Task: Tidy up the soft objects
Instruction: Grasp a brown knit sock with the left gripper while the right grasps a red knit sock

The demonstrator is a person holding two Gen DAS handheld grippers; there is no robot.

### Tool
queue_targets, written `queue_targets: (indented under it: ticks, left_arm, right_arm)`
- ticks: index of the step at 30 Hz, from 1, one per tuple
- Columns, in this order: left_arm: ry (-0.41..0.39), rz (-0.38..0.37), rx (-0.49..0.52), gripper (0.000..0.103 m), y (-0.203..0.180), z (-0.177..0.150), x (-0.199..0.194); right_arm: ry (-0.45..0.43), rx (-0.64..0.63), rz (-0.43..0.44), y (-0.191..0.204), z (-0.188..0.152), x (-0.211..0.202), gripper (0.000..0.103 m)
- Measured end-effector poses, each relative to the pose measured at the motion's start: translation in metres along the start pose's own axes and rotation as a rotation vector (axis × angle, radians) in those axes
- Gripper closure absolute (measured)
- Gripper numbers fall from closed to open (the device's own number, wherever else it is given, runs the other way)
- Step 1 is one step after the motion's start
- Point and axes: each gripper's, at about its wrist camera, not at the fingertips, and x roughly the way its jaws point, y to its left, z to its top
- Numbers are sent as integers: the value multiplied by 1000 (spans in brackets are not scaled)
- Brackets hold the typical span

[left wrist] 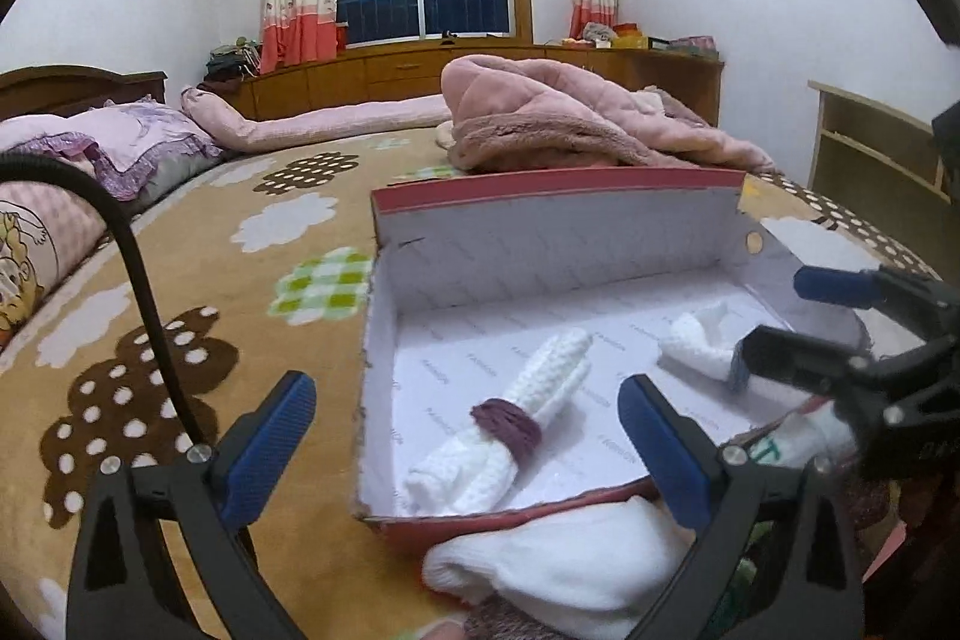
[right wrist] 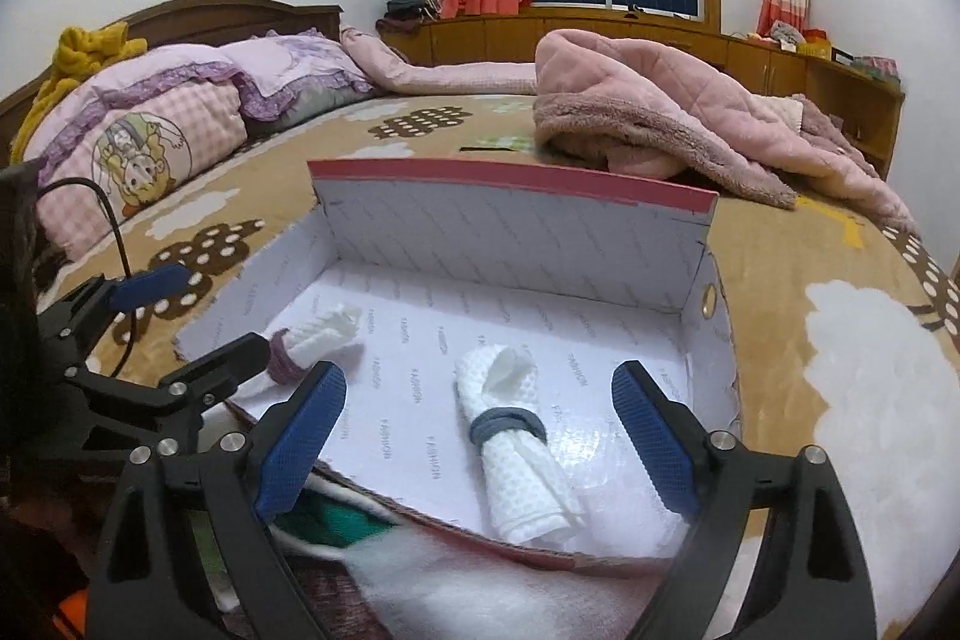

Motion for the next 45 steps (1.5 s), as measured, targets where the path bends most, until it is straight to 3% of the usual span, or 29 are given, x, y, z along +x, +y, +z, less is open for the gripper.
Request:
queue_targets:
  ticks: [7,12,17,19,23,27,36,39,42,45]
  left_arm:
    - [89,-57,-34,0,11,-5,-7]
    - [74,-78,-58,0,21,-6,-31]
    - [96,-133,-108,11,34,-9,-49]
    - [123,-158,-125,15,37,-13,-55]
    - [148,-209,-151,21,42,-26,-71]
    - [165,-197,-117,24,40,-39,-82]
    - [210,-254,-91,26,33,-59,-80]
    - [217,-256,-90,26,31,-59,-70]
    - [234,-280,-98,26,29,-60,-57]
    - [301,-273,-57,27,21,-64,-35]
  right_arm:
    - [76,10,-20,2,-3,-8,11]
    - [47,-16,-20,1,-8,-28,11]
    - [12,36,59,-7,-9,-50,12]
    - [-12,38,98,-7,-10,-60,16]
    - [-41,19,126,-1,-18,-76,32]
    - [-1,4,180,6,-32,-83,49]
    - [72,-82,250,38,-58,-83,55]
    - [110,-111,219,46,-65,-74,55]
    - [111,-142,126,52,-72,-66,55]
    - [127,-203,60,61,-79,-53,57]
